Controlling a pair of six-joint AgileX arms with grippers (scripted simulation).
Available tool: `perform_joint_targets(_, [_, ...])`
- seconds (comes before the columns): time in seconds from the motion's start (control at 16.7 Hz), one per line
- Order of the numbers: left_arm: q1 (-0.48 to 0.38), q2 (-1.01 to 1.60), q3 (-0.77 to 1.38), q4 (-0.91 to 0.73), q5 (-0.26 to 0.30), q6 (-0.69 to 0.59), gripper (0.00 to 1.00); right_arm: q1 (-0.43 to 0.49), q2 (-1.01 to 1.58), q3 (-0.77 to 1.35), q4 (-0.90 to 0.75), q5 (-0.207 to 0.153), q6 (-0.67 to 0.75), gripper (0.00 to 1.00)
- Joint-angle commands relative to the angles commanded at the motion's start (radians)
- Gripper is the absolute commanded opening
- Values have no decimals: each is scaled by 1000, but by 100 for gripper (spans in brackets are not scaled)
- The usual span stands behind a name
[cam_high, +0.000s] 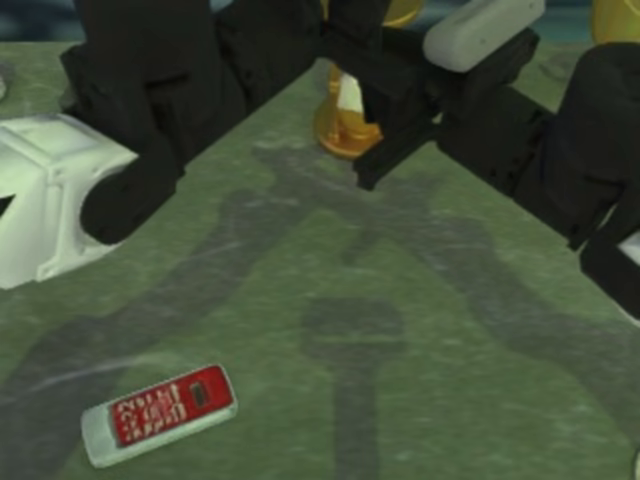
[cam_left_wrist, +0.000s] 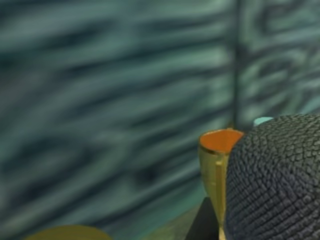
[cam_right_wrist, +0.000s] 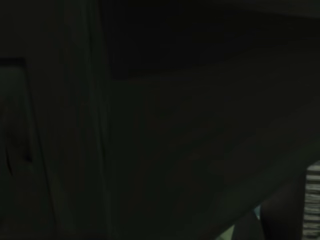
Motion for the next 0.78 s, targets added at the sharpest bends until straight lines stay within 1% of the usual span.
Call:
perform_joint_targets(0.18, [0, 0, 0, 0, 0, 0, 0, 0, 0, 0, 0, 0, 0, 0])
perform_joint_targets(0.78, [0, 0, 0, 0, 0, 0, 0, 0, 0, 0, 0, 0, 0, 75])
